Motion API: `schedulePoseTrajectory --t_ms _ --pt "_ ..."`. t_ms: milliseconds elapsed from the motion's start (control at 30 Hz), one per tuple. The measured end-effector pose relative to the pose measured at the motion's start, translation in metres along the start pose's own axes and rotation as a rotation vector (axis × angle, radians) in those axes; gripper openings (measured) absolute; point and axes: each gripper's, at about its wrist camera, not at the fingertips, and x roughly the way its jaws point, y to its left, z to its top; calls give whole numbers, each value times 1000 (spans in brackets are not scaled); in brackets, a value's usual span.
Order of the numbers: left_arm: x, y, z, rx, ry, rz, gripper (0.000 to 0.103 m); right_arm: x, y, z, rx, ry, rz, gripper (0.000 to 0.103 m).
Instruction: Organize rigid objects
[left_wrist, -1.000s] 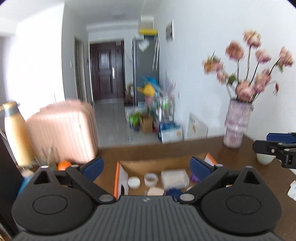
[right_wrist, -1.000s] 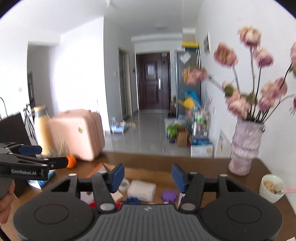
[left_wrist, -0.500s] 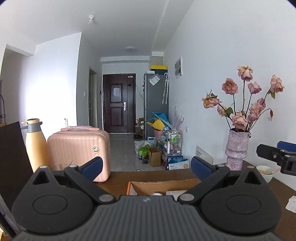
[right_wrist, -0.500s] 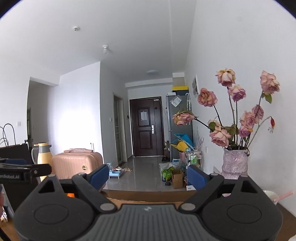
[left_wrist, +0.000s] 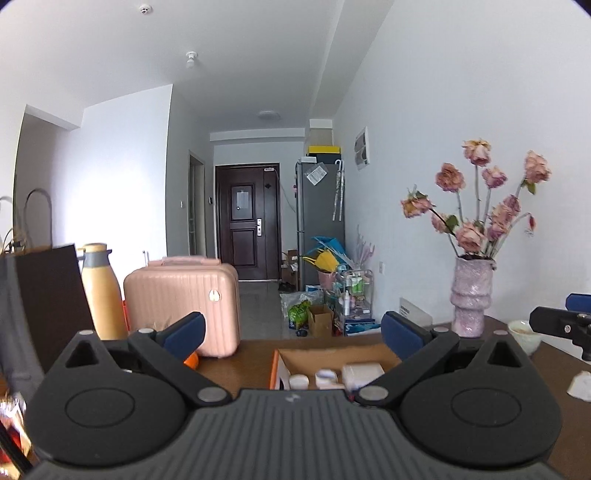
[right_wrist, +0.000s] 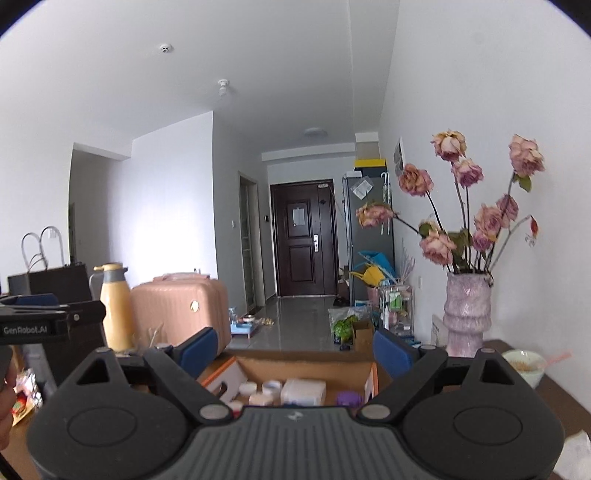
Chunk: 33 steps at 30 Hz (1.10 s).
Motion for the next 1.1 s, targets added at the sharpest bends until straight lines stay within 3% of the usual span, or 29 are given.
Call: schedulePoseTrajectory --t_ms 400,500,567,800,967,1100 --pt "-101 23 -109 3 102 -35 103 -89 32 -88 2 137 16 92" --pt "-127 25 -129 13 94 8 103 -114 43 -112 40 168 -3 93" --pt "-147 23 -141 45 91 -9 103 -130 54 -124 42 180 -23 93" --pt "-195 11 -162 35 154 -34 103 -176 89 -149 77 154 10 99" --pt "-194 14 -152 19 130 -2 103 -180 99 -163 81 191 22 99" --pt "-190 11 -151 19 142 -14 103 -184 95 -158 75 173 -3 102"
